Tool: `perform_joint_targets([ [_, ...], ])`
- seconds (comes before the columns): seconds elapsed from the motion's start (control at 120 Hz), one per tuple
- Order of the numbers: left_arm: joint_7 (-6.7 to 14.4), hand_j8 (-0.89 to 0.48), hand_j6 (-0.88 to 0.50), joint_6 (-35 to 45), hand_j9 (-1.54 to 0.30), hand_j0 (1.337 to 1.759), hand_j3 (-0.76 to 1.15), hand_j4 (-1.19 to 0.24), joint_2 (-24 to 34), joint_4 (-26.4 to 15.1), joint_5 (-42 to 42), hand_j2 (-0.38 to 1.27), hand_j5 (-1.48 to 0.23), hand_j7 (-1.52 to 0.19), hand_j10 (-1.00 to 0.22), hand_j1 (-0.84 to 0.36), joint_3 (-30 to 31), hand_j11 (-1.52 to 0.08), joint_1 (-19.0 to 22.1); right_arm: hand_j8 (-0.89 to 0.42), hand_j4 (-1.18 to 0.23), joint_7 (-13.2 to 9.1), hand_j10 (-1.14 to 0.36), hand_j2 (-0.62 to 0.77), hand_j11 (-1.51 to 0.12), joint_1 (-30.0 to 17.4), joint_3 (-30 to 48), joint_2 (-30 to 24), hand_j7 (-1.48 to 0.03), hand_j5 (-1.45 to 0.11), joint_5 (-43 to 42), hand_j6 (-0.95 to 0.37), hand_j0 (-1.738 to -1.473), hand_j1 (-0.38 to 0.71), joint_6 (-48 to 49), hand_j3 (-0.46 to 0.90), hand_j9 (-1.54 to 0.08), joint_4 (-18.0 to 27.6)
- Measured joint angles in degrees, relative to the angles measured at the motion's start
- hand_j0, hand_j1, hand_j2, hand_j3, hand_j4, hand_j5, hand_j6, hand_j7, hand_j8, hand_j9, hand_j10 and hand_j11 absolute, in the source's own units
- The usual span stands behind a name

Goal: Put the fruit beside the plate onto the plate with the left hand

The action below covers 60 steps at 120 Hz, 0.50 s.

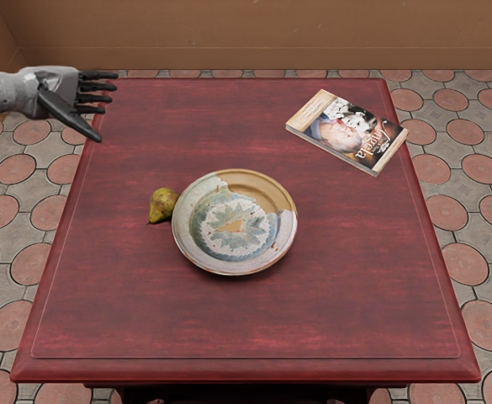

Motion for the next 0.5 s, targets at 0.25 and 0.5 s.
perform_joint_targets([
  [0.25,0.0,0.00,0.00,0.0,0.00,1.658,0.00,0.00,0.1,-1.2,0.7,0.00,0.00,0.00,0.00,0.35,0.1,0.00,1.1,-0.03,-0.03,0.0,-0.03,-0.01,-0.04,-0.1,0.0,0.0,-0.04,-0.04,0.0,-0.03,-1.658,-0.31,0.0,0.00,-0.04,0.0],
  [0.5,1.0,0.00,0.00,0.0,0.00,1.658,0.00,0.00,-1.9,-3.5,13.7,0.00,0.00,0.00,0.00,0.35,0.4,0.00,-1.3,-0.03,-0.03,0.0,-0.03,-0.01,-0.04,-0.1,0.1,0.0,-0.04,-0.04,0.0,-0.03,-1.658,-0.31,0.0,0.00,-0.04,0.0],
])
